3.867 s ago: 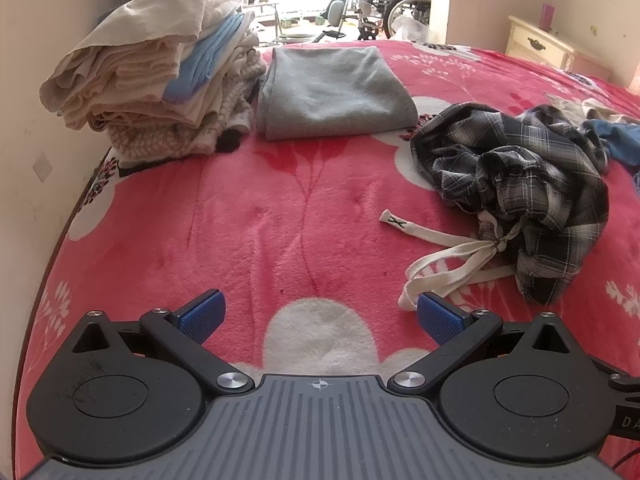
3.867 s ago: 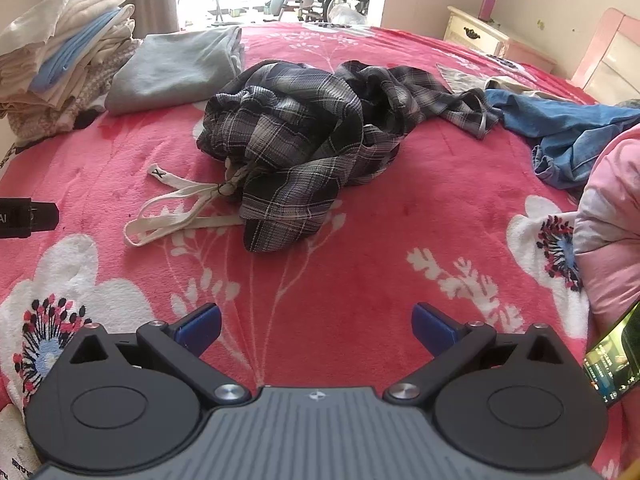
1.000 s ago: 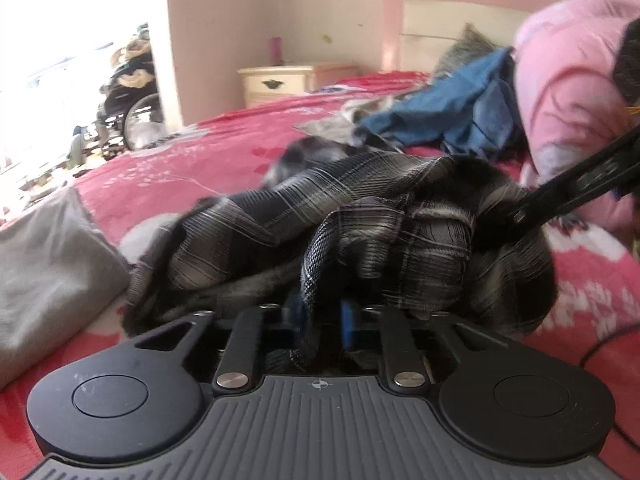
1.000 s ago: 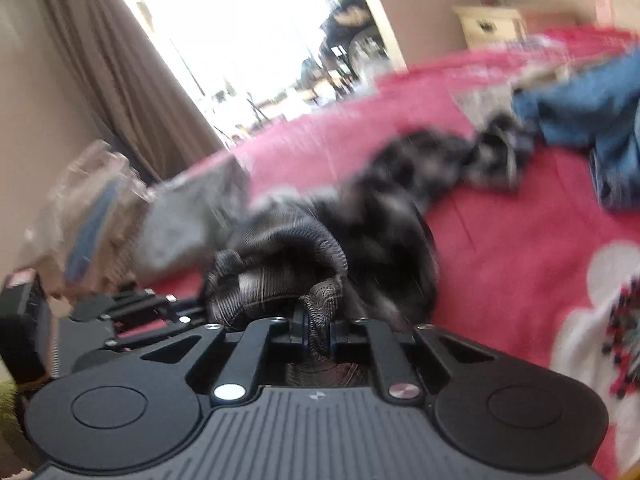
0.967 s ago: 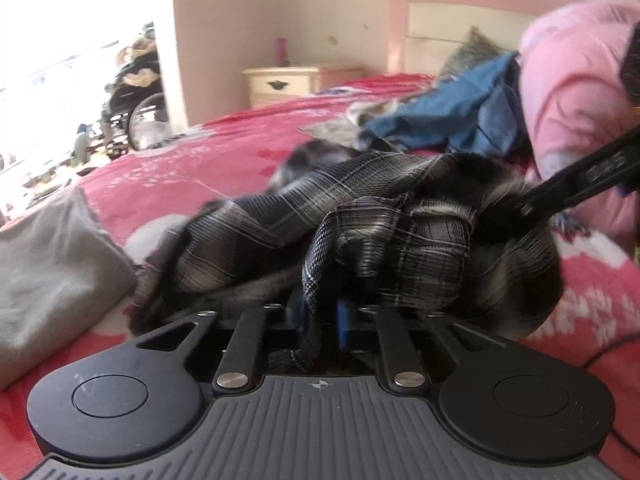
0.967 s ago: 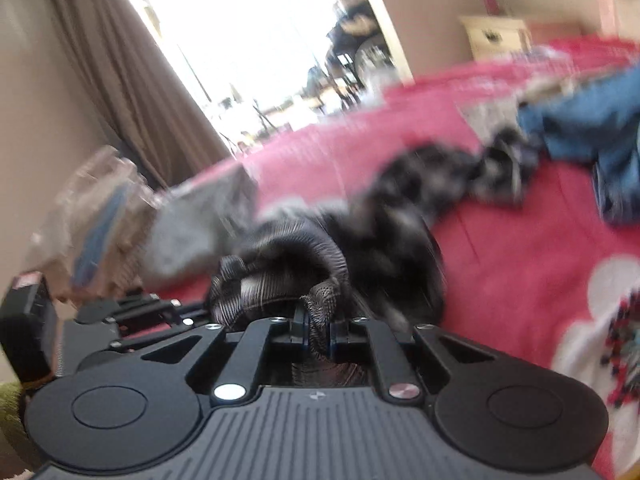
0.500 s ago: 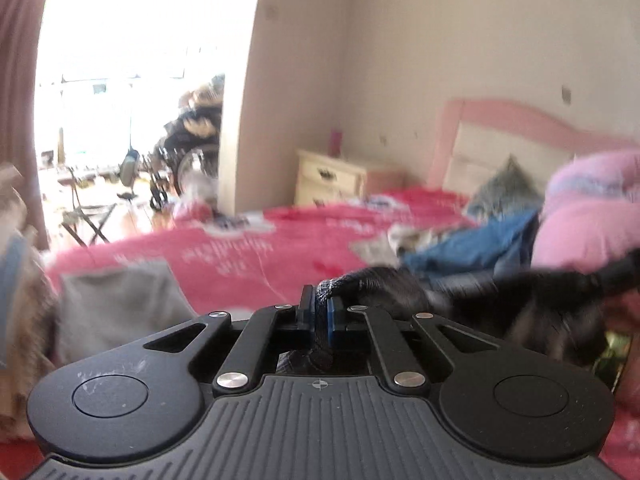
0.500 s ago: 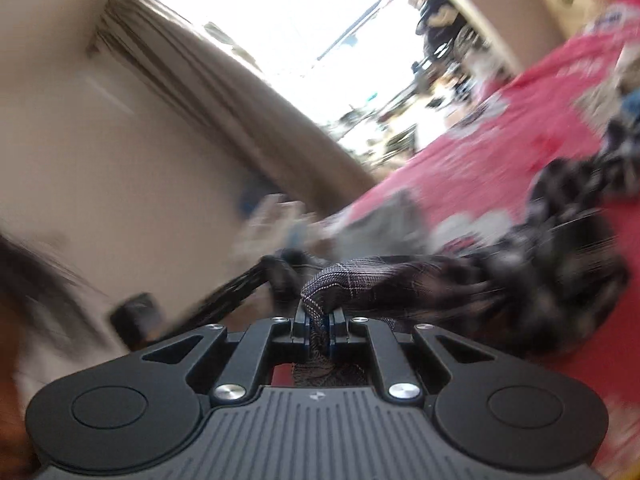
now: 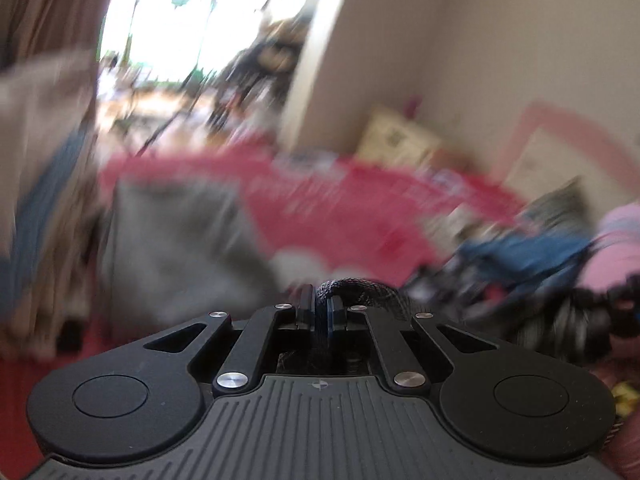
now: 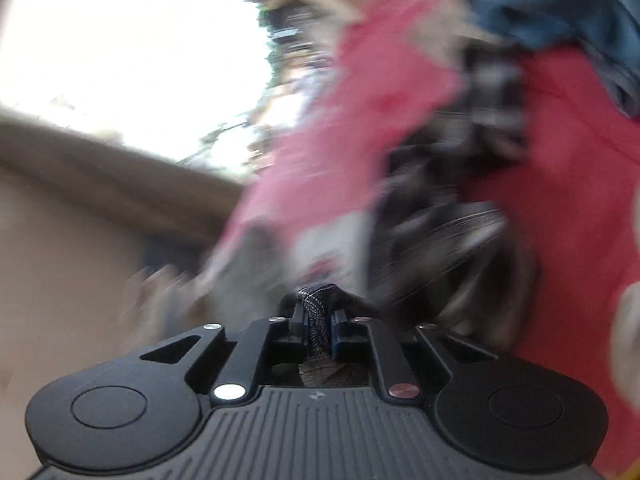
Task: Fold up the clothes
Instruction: 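Lift the plaid shirt high off the bed with both tools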
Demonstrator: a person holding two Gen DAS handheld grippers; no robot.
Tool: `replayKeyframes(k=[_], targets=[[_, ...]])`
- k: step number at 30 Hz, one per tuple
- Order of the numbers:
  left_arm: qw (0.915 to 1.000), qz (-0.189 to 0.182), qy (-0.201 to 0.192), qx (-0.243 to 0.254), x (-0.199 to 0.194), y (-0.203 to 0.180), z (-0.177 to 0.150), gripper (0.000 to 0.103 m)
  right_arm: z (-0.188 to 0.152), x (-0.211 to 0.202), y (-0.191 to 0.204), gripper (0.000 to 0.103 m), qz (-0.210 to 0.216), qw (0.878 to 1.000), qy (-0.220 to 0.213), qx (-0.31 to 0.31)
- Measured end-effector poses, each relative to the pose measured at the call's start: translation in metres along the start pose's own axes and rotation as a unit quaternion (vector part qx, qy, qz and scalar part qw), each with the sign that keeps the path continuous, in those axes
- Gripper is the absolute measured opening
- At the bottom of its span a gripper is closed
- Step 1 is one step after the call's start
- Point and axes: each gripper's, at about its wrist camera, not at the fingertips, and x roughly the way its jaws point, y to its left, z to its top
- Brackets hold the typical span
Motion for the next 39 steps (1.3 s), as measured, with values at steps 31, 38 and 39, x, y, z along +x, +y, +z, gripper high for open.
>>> replayKeyframes(k=[31,38,39], targets=[[0.9863,-0.101,0.111,0.069,0.057,0.013,-0.055,0.038,-0.073,0.013,-0.054,0.065,0.062,0.991,-0.001,0.116],[0.9851,-0.111,0.131,0.014,0.082,0.017,-0.049,0.029,-0.071,0.040,-0.048,0.037,0.048,0.995,-0.001,0.091],[0.9854,-0.109,0.129,0.022,0.080,0.015,-0.050,0.028,-0.071,0.044,-0.045,0.025,0.045,0.996,-0.001,0.081]])
